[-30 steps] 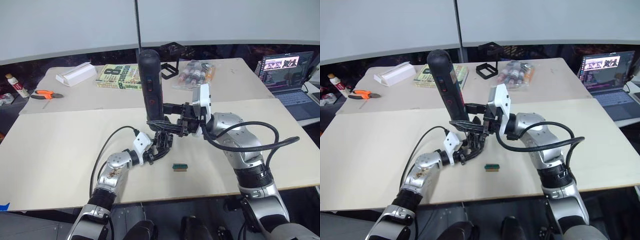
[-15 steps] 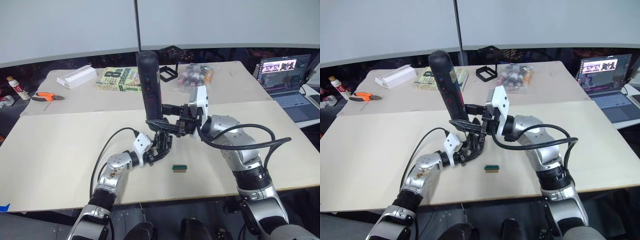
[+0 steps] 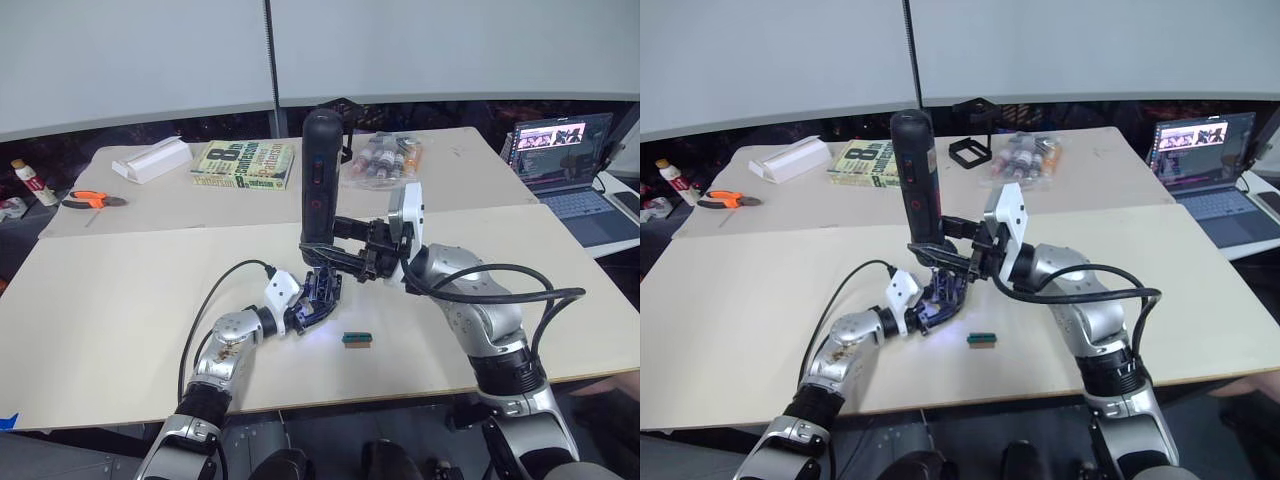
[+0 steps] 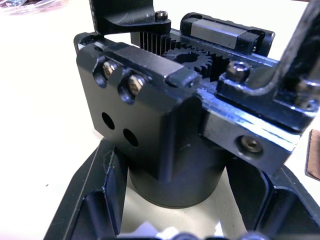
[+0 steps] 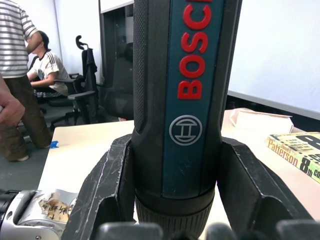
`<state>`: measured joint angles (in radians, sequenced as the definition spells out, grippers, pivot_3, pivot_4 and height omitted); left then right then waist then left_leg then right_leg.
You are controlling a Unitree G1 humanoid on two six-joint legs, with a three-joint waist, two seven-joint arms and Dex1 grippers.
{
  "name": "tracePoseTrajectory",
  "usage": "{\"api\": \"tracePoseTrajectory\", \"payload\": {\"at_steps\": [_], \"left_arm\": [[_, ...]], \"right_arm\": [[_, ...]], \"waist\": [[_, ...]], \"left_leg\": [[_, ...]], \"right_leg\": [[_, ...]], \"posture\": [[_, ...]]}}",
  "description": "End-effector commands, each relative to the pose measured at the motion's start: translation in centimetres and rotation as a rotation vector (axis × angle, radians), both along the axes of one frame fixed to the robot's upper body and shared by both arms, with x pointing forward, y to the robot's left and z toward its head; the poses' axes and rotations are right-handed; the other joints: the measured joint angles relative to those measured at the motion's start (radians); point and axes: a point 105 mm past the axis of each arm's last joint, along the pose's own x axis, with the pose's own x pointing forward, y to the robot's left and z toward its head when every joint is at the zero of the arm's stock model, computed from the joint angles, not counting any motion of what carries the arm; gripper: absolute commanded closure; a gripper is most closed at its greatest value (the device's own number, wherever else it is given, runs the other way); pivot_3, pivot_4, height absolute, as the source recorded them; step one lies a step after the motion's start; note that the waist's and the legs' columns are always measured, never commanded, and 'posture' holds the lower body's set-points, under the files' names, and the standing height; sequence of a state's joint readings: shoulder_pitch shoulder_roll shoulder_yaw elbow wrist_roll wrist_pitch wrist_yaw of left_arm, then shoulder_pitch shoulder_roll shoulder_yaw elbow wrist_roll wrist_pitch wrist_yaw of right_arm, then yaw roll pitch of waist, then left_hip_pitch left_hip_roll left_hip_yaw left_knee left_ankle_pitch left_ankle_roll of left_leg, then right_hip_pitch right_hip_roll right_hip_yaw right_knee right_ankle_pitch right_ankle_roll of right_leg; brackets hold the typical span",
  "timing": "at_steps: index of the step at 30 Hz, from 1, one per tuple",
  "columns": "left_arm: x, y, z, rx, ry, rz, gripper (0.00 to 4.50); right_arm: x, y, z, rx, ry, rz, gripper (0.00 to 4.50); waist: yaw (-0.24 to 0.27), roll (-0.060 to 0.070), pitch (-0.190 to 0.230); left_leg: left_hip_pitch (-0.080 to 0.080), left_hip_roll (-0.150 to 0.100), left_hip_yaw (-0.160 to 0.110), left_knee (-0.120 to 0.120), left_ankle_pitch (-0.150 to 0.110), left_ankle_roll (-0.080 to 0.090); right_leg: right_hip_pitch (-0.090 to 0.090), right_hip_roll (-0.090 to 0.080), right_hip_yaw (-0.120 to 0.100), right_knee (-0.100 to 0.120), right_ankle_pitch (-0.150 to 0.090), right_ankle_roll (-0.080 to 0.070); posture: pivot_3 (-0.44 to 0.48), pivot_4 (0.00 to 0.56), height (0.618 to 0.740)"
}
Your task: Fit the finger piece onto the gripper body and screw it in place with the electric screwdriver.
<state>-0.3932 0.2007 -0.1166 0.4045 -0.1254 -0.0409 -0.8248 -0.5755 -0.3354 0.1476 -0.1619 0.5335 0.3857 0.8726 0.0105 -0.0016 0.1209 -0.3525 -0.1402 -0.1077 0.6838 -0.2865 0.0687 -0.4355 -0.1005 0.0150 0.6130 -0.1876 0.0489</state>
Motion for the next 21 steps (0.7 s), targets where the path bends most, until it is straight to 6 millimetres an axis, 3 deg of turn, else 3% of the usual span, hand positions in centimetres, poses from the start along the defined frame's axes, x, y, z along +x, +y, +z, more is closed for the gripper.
{"api": "tracePoseTrajectory", "payload": {"at_steps": [1,11,15,21], "left_arm": [[-0.1,-0.4,1.4,-0.043,-0.038,-0.02,2.19],[-0.1,-0.5,1.4,-0.045,-0.04,-0.018,2.19],[-0.1,-0.5,1.4,-0.044,-0.04,-0.018,2.19],[0.0,-0.4,1.2,-0.038,-0.041,-0.015,2.19]], "right_arm": [[0.5,0.1,-5.5,-0.15,0.207,-0.022,2.57],[0.6,0.3,-4.6,-0.157,0.144,-0.01,2.57],[0.1,0.3,-2.7,-0.124,0.083,0.019,2.57],[-1.7,0.1,2.9,0.034,-0.095,0.136,2.57]], "waist": [[0.0,0.0,0.0],[0.0,0.0,0.0],[0.0,0.0,0.0],[0.001,0.0,0.001]], "left_leg": [[0.0,0.0,0.0,0.0,0.001,-0.002],[0.0,0.0,0.0,-0.001,0.001,-0.001],[0.0,0.0,0.0,-0.001,0.001,-0.001],[-0.002,0.0,0.0,-0.002,0.001,-0.001]], "right_leg": [[0.0,0.0,0.0,0.0,0.0,0.0],[0.001,0.0,0.0,0.0,0.0,0.0],[0.0,0.0,0.0,-0.001,0.0,0.0],[0.001,0.0,0.001,-0.001,0.0,0.0]], "posture": [[0.0,0.15,0.74],[0.0,0.15,0.74],[0.0,0.15,0.74],[0.0,0.15,0.74]]}}
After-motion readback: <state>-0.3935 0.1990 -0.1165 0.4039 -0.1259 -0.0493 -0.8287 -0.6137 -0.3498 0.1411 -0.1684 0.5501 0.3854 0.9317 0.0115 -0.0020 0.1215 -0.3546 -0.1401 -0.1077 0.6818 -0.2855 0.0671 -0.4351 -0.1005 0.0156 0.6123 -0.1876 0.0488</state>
